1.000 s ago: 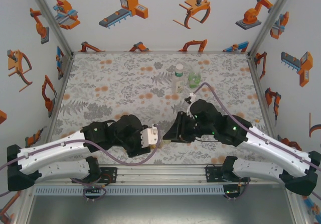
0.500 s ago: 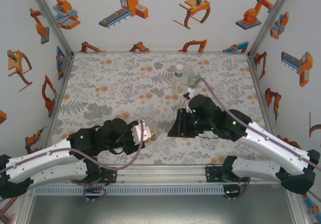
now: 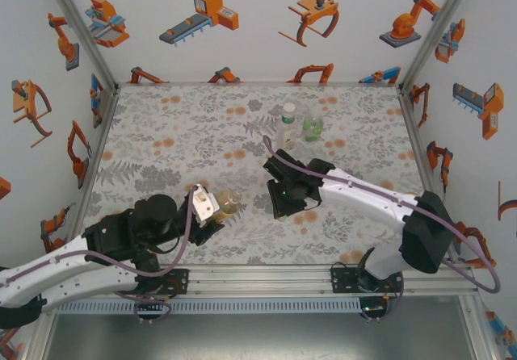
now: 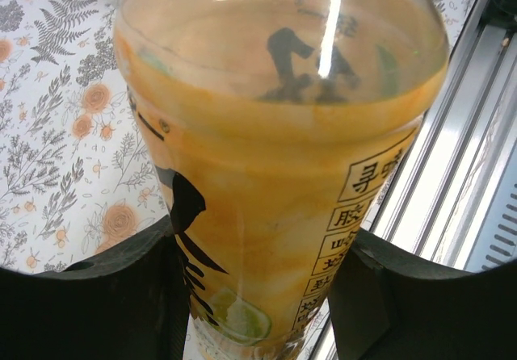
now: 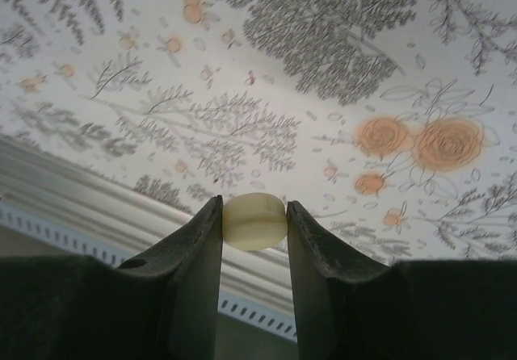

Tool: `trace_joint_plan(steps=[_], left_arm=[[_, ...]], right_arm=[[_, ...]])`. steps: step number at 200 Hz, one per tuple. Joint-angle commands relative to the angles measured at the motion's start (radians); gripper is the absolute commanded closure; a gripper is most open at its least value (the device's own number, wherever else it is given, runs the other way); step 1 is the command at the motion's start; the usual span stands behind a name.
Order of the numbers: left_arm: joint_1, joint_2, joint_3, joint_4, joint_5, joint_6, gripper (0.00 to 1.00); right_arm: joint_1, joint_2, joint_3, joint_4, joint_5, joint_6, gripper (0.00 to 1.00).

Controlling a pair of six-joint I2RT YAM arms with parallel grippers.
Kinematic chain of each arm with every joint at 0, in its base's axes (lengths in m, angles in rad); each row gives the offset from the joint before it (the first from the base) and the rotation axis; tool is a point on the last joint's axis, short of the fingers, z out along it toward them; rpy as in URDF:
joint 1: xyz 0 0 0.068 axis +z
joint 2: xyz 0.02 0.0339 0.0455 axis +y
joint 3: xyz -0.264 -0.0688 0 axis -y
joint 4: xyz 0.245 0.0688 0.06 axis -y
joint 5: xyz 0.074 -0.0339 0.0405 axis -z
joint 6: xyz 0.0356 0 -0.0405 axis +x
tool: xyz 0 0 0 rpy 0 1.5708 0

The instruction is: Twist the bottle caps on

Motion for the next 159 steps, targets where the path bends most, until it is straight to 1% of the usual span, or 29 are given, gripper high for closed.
trace_joint_plan(steps=[1, 34, 48, 87, 107, 116, 141, 159], left_arm=[[0.006, -0.011, -0.008, 0.027, -0.014, -0.03, 0.99], [0.006, 0.0, -0.005, 0.027, -0.01, -0.027, 1.0], [0.006, 0.009, 0.001, 0.024, -0.009, -0.023, 1.0], [0.008, 0.018, 0.003, 0.024, -0.008, -0.016, 1.0], [0.008, 0.015, 0.002, 0.023, -0.01, -0.019, 1.0], [0.008, 0.016, 0.003, 0.022, -0.01, -0.018, 1.0], [0.008, 0.017, 0.001, 0.02, -0.009, -0.019, 1.0], [0.008, 0.018, 0.003, 0.019, -0.009, -0.02, 1.0]], right_arm=[[-0.045, 0.058, -0.02, 0.091, 0.015, -0.072, 0.9], [-0.101, 0.158, -0.037, 0.201, -0.024, -0.084, 0.85], [-0.106, 0.195, -0.025, 0.216, -0.009, -0.101, 0.81], [-0.11, 0.285, 0.003, 0.241, 0.004, -0.105, 0.79], [-0.11, 0.3, 0.005, 0.242, 0.036, -0.086, 0.72], [-0.11, 0.299, 0.003, 0.243, 0.051, -0.08, 0.66], [-0.109, 0.277, -0.014, 0.26, 0.07, -0.057, 0.54], [-0.098, 0.252, -0.03, 0.272, 0.093, -0.036, 0.47]])
